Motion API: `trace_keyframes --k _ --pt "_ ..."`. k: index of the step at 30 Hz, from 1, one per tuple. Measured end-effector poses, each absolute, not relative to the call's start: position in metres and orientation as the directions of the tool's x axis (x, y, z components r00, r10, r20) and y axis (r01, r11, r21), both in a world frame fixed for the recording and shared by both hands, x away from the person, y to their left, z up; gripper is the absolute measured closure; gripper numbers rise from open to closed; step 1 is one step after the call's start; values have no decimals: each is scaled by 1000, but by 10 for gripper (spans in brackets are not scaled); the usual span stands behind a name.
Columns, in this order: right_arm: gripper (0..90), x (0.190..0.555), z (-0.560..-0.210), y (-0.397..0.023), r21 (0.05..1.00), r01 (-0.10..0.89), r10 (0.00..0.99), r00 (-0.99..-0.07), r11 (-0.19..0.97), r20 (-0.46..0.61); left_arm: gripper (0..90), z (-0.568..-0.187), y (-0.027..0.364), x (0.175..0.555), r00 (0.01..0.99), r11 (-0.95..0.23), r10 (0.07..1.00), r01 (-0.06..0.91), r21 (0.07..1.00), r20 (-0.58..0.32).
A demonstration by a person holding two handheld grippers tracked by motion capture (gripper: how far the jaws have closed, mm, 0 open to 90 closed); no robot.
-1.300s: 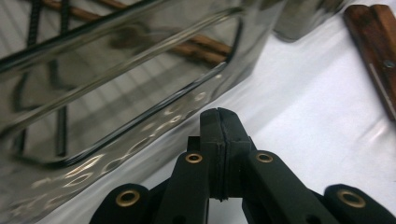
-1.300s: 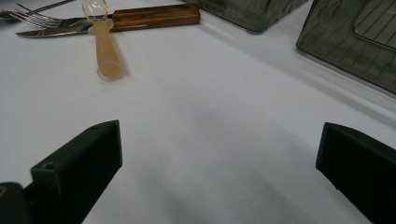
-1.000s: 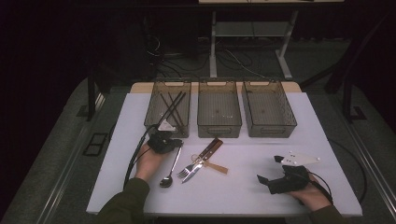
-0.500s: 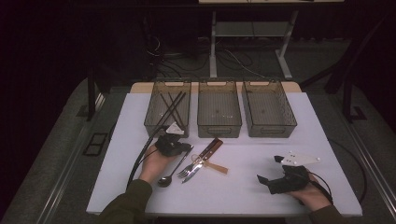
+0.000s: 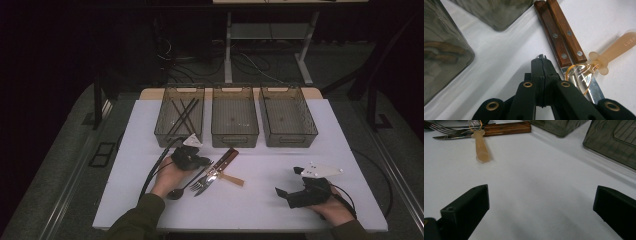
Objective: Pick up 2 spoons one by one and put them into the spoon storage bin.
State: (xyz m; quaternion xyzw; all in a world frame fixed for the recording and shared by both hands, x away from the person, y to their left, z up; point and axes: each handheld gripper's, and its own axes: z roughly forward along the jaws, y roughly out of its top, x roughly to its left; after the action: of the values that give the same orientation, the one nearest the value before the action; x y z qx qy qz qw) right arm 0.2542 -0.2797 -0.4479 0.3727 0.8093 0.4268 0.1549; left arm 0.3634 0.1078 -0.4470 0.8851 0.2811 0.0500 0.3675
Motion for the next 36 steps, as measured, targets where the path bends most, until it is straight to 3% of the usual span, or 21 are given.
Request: trace_keyframes --k 7,15,19,25,36 --pt "1 254 -448 -280 805 474 738 -672 355 70 775 -434 133 353 788 -505 604 493 709 -117" --pt "1 253 -448 -281 807 473 738 -671 354 70 557 -425 176 304 743 -448 653 535 716 -147" --pt "1 253 -447 -279 805 474 737 -672 358 68 502 -425 190 284 721 -415 672 555 721 -168" --pt "1 253 -448 -280 804 474 739 -670 358 66 484 -433 194 264 719 -440 670 585 682 -185" --pt "1 253 -448 -280 805 473 739 -670 359 64 505 -439 192 259 718 -474 675 597 647 -169"
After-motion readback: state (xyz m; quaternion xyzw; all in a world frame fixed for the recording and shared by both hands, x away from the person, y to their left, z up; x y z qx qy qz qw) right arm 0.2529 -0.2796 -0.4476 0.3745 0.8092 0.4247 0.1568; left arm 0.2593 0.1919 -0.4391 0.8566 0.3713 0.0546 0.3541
